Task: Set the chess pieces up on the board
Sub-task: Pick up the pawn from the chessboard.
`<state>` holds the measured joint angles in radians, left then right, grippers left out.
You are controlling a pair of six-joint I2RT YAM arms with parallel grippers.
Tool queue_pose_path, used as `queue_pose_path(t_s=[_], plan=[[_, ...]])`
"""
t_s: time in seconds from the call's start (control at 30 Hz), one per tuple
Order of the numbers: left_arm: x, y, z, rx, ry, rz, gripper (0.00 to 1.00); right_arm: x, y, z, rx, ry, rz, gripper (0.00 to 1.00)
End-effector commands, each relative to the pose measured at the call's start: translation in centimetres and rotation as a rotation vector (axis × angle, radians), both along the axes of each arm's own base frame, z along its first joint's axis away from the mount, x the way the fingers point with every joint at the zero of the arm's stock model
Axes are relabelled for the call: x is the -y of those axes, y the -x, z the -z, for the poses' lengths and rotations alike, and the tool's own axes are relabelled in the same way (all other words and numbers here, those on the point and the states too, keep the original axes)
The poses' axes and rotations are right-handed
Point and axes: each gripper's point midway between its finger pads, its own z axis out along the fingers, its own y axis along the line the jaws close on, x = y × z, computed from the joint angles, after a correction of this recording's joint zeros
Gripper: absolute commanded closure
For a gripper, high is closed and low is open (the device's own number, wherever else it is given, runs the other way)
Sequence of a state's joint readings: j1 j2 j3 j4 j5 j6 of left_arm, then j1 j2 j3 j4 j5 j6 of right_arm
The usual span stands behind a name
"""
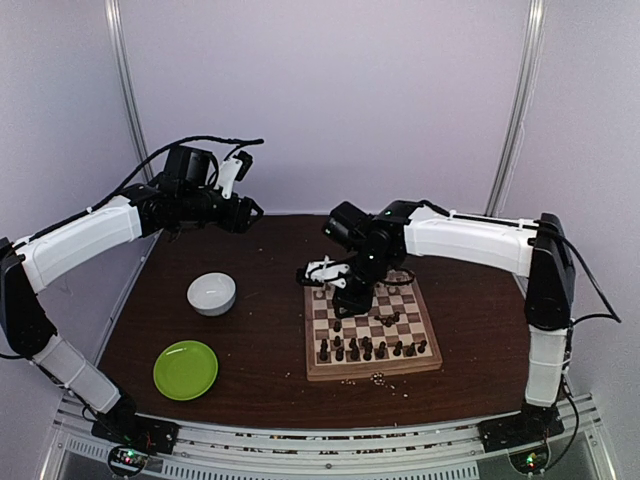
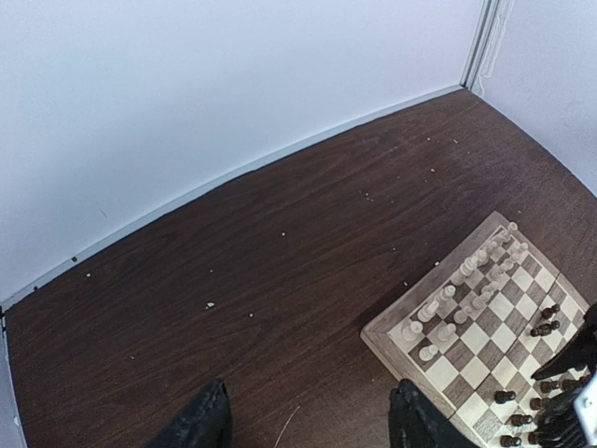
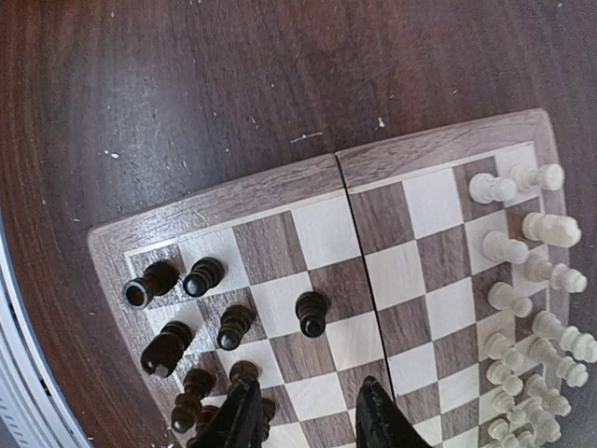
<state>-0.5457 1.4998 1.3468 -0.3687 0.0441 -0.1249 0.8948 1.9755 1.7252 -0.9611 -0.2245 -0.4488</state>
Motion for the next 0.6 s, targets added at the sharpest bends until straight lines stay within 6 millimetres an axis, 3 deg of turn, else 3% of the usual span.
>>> queue_pose_path(t_s=[0.0,0.2,0.57], plan=[[0.1,-0.2,-2.0,0.046,0.029,0.001,0.41,-0.2,0.0,1.6,-0.046,0.048,0.015,0.62],[0.1,-0.1,-2.3,0.049,0.033,0.004,0.41,-0.8,-0.1,3.7,-0.090,0.074,0.018,0.60],[0.3,-0.1,-2.0,0.040,0.030,0.010,0.41,-0.9,-0.8,5.5,-0.086,0.101,0.041,0.68]])
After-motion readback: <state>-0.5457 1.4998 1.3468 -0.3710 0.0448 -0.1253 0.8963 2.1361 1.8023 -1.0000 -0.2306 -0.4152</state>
